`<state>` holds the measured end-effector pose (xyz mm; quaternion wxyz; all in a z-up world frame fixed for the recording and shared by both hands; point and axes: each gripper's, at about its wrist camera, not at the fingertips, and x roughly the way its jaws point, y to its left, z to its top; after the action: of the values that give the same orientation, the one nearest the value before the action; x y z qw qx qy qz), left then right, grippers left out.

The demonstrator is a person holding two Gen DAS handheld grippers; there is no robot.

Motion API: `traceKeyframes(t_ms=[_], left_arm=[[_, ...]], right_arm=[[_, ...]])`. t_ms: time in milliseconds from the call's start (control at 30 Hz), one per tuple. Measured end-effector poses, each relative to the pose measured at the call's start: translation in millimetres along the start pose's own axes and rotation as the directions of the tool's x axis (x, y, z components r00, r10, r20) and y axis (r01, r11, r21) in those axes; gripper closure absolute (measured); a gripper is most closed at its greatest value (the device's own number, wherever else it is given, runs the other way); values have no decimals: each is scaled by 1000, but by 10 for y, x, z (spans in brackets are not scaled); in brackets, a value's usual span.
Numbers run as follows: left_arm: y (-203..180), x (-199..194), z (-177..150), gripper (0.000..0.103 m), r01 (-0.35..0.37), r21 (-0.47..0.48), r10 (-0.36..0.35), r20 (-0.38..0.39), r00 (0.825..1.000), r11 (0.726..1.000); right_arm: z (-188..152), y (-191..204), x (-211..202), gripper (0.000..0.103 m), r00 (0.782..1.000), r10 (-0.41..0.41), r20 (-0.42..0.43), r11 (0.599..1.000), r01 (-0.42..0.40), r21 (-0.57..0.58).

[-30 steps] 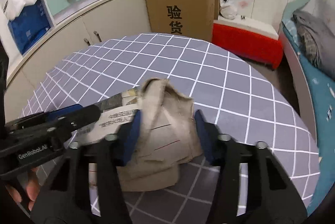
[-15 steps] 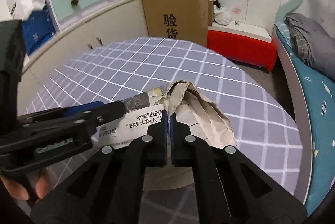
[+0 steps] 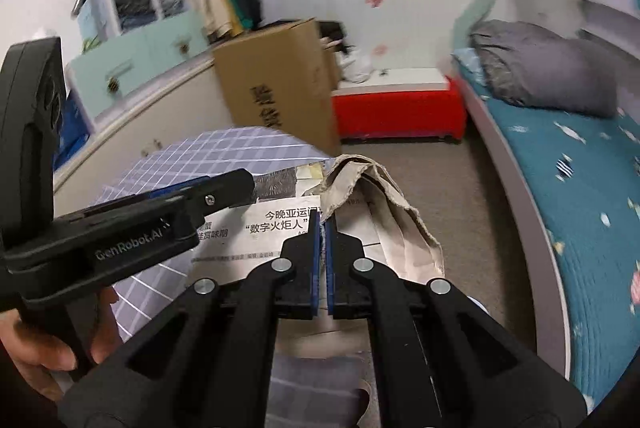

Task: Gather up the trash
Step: 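Carry the newspaper over the blue bucket and open both tools to drop it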

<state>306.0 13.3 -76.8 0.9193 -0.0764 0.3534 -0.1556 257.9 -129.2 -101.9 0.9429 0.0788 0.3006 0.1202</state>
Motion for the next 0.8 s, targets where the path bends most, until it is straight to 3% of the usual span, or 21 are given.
traceKeyframes(t_ms=[200,400,567,800], left_arm=[[-804,400,-245,62,50,78,-44,-73,996,996],[-1387,1047,-634,62,56,138,-31,-177,984,989],[-1569,1612,-936,62,26,166,16,-250,968,986],[-1512,2297,-1143,62,-22,151,71,-324,943,988]], right_arm=[[-261,-849,-297,100,998,-69,4,993,68,100],[-633,-1601,-212,100,994,-99,-53,975,108,193],[-962,-2104,134,100,989,-83,-120,962,111,250],[-1259,-2495,780,96,977,-50,-208,955,108,276]])
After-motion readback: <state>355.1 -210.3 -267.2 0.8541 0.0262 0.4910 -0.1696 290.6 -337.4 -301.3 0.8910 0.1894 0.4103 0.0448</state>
